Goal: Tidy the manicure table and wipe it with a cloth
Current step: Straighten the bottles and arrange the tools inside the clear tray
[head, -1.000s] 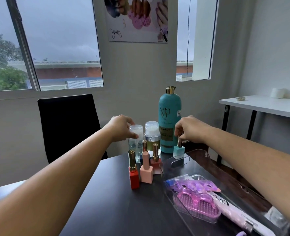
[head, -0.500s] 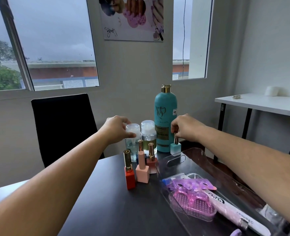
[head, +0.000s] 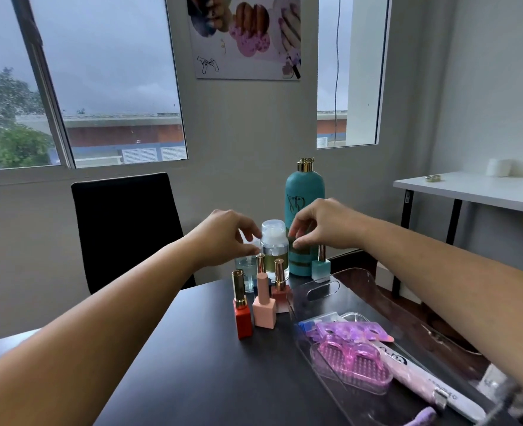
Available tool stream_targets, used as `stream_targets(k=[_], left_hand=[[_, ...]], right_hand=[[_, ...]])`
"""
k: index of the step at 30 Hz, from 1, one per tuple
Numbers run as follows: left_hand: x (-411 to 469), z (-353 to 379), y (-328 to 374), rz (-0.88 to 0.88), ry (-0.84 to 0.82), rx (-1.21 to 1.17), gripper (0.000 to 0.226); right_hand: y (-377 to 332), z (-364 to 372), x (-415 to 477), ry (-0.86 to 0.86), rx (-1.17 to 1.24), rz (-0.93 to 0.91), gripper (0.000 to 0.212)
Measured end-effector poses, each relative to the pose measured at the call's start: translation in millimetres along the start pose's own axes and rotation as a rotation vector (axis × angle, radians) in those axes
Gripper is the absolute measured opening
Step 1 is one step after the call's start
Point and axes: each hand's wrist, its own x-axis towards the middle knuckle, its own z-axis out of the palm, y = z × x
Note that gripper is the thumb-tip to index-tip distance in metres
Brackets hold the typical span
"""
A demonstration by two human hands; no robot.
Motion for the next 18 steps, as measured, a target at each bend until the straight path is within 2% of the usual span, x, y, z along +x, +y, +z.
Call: stream_targets(k=[6, 12, 18], left_hand=[[1, 7, 5, 0.027, -0.067, 0.060, 0.026], [5, 16, 9, 0.009, -0.059, 0.064, 0.017], [11, 20, 11, -0.011, -0.067, 0.017, 0.013]], right_hand=[[-21, 16, 0, -0.148, 0.002, -0.027, 0.024], [-24, 27, 2, -0.158, -0.019, -0.012, 0.013], [-8, 16, 2, -0.151, -0.058, 0.018, 0.010]])
